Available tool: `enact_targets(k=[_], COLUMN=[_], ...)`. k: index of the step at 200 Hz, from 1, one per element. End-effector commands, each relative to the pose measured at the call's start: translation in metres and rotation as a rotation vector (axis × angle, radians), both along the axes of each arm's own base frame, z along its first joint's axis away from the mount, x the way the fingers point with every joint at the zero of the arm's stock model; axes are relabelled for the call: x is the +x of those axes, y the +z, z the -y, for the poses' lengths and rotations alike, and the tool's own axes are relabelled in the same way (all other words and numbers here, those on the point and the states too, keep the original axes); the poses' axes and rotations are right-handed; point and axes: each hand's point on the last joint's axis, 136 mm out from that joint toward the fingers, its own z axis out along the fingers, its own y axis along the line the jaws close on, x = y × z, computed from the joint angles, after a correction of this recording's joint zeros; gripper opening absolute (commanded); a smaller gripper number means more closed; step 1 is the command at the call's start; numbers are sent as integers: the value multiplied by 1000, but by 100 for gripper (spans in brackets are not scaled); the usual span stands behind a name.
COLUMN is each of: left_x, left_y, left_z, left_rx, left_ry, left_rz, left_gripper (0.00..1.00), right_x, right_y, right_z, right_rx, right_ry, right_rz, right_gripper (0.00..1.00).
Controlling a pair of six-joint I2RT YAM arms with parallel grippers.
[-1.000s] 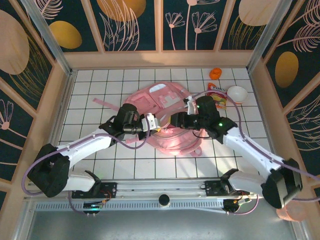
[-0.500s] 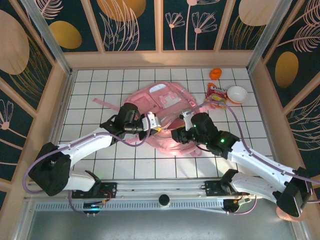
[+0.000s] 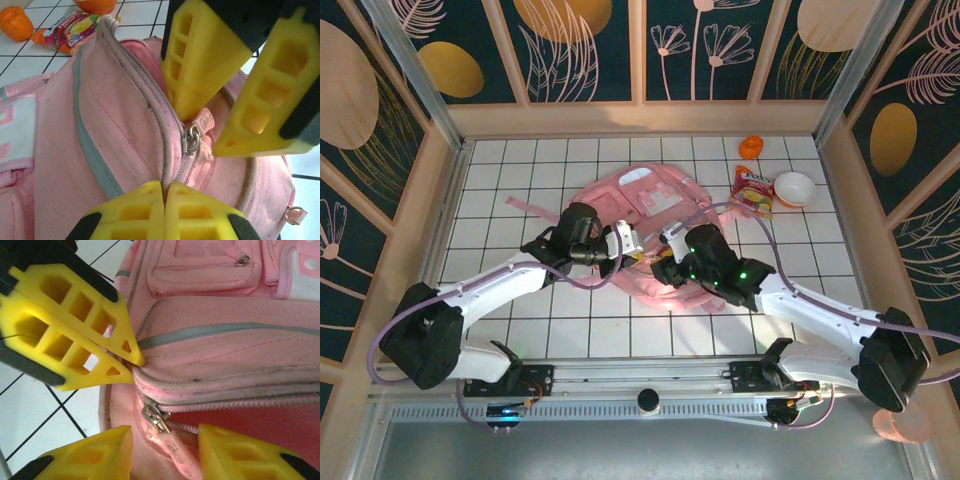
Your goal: Pack the student bag
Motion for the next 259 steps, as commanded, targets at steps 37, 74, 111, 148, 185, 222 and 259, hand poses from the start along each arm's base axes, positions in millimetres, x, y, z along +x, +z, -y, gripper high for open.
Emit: enact_targets(k=[37, 74, 111, 148, 185, 222, 259], left_x=[15, 17, 22, 19, 8, 9, -4], left_y=[10, 2, 1, 4, 21, 23, 7], left_z=[-1, -8, -15, -15, 5, 23, 36], left_rx=[3, 41, 59, 50, -12, -41, -18], left_ry=[52, 82, 109, 85, 7, -4, -69], left_rz=[23, 22, 28, 23, 25, 13, -38], left_gripper=[0, 0, 0, 0, 46, 50, 50], right_x=[14, 16, 17, 9, 0, -5, -6], right_y=[6, 5, 5, 4, 24, 29, 36], right_z=[15, 45, 63, 55, 28, 13, 6], right_rx=[-62, -68, -55, -31, 74, 90, 104], right_ry=[-78, -152, -178, -130, -35, 13, 28], right_rz=[51, 11, -30, -76, -75, -87, -89], right_gripper=[8, 1, 0, 0, 0, 0, 0])
